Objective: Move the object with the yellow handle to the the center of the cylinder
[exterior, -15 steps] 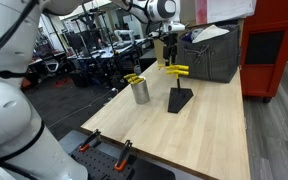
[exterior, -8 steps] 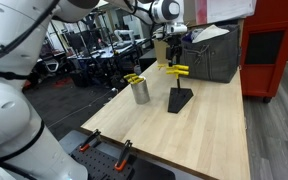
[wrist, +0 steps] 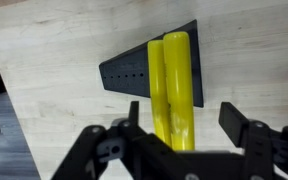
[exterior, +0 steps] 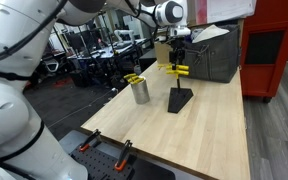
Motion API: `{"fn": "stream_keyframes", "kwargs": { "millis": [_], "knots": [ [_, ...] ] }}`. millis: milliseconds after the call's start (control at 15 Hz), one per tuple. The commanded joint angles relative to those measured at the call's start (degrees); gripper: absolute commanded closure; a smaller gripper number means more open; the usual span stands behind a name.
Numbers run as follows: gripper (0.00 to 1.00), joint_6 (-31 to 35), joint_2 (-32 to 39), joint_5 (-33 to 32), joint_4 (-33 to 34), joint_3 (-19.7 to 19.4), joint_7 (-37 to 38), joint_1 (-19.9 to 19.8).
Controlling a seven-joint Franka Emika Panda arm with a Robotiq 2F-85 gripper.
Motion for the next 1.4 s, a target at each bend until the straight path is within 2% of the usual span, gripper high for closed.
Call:
{"fn": "stream_keyframes", "kwargs": {
  "millis": [0,400,933,1333],
  "knots": [
    [0.49,-1.9,1.2,0.4,2.7,-0.1,1.1,-0.3],
    [0.94,-2.5,0.6,0.1,3.1,-0.1,1.0,-0.1],
    [0.93,-1.1,-2.9,-1.0,-0.2,-0.5,0.2,0.6],
    [0.93,-1.1,-8.4,-5.4,-1.9,-1.0,-1.0,1.7]
  ]
}}
